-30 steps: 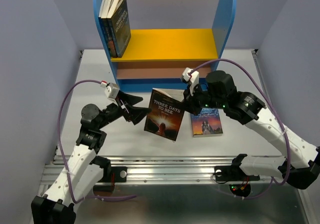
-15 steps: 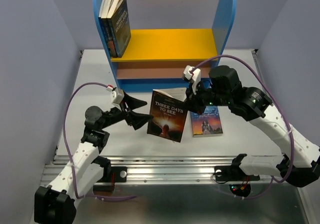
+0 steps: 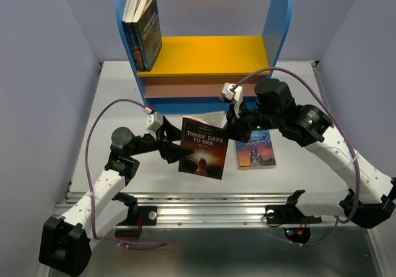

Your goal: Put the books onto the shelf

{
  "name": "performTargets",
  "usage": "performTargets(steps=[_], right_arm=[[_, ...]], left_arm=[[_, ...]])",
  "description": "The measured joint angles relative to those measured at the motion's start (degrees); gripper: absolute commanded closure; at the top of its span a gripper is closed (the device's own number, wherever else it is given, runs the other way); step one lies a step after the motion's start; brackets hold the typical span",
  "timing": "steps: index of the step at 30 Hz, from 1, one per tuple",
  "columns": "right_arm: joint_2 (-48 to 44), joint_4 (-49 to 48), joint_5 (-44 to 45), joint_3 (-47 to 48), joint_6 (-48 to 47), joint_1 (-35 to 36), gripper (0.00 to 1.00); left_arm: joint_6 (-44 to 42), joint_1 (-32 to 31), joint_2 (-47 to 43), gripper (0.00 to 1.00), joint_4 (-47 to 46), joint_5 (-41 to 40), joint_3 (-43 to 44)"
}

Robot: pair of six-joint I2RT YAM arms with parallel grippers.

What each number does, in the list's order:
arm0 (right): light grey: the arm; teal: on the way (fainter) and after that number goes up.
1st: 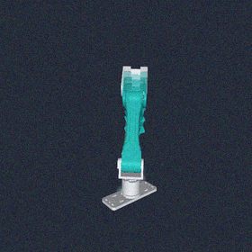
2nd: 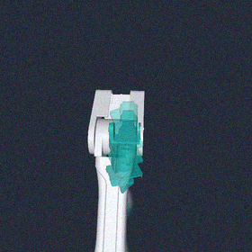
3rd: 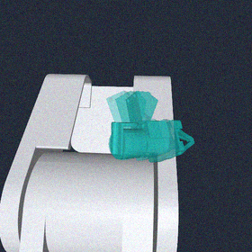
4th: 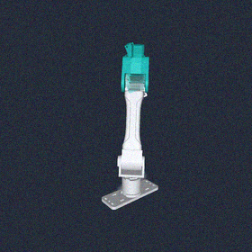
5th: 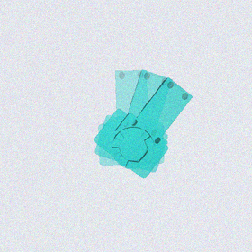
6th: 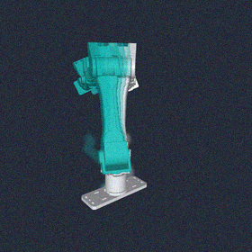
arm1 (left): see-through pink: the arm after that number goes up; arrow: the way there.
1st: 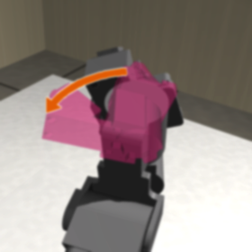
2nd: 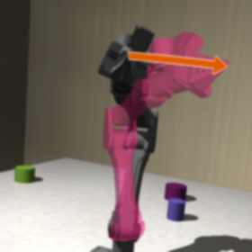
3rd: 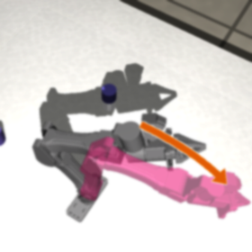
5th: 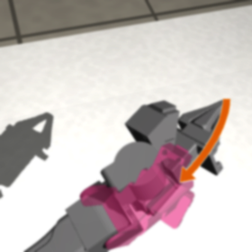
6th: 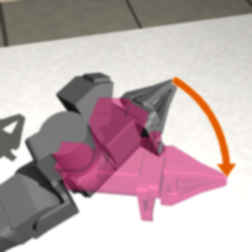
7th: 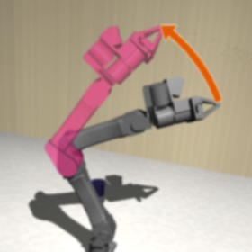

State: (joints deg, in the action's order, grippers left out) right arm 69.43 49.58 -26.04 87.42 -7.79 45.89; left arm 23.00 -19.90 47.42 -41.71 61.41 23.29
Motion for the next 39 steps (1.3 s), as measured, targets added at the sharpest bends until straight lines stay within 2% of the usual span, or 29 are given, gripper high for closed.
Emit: performTargets(steps=[1, 6, 7, 8, 9, 15, 16, 17, 18, 21, 27, 33, 35, 39], right_arm=[[0.3, -0.1, -0.2, 0.0, -0.1, 0.0, 0.99], [0.7, -0.2, -0.3, 0.1, -0.2, 0.0, 0.99], [0.7, -0.2, -0.3, 0.1, -0.2, 0.0, 0.99], [0.7, -0.2, -0.3, 0.1, -0.2, 0.0, 0.99], [0.7, -0.1, -0.3, 0.1, -0.2, 0.0, 0.99], [-0.1, -0.1, 0.8, 0.0, -0.2, 0.0, 0.99], [-0.2, 0.0, 1.4, 0.0, -0.1, 0.0, 0.95], [-0.2, -0.1, 2.4, 0.0, 0.1, 0.0, 0.55], [-0.2, -0.3, 4.0, 0.0, 0.3, 0.1, 0.37], [-0.2, -1.9, 11.2, 0.0, 2.7, 0.3, 0.00], [-1.4, -6.4, 32.7, -0.8, 9.6, 0.3, 0.00], [-6.6, -8.8, 55.6, -4.9, 16.0, 0.3, 0.00], [-8.6, -9.3, 61.5, -6.3, 17.8, 0.3, 0.00], [-11.7, -10.2, 68.0, -9.2, 20.5, 0.3, 0.00]], left_arm=[[0.0, -0.4, 0.2, 0.39, -0.3, 0.2, 0.0], [-0.2, -1.4, 0.9, 0.62, -0.8, 0.8, 0.1], [-0.2, -1.7, 1.0, 0.75, -0.8, 0.7, 0.1], [-0.1, -2.1, 1.0, 0.82, -0.8, 0.7, 0.2], [-0.1, -2.6, 1.0, 1.00, -0.8, 0.7, 0.2], [-0.1, -4.3, 0.9, 1.00, -0.6, -1.9, 0.4], [-0.1, -4.6, 0.9, 1.00, -0.5, -2.2, 0.4], [-0.1, -4.8, 0.8, 1.00, -0.5, -2.9, 0.4], [-0.1, -4.9, 0.7, 1.00, -0.2, -3.8, 0.5], [-0.7, -5.3, 0.4, 1.00, 2.0, -6.2, 1.2], [-1.6, -6.4, -0.1, 1.00, 8.9, -15.9, 6.0], [-3.4, -7.8, -0.2, 1.00, 14.4, -27.8, 15.5], [-4.4, -8.7, -0.3, 1.00, 16.0, -30.9, 18.2], [-7.2, -11.0, 1.4, 1.00, 20.3, -39.2, 26.6]])
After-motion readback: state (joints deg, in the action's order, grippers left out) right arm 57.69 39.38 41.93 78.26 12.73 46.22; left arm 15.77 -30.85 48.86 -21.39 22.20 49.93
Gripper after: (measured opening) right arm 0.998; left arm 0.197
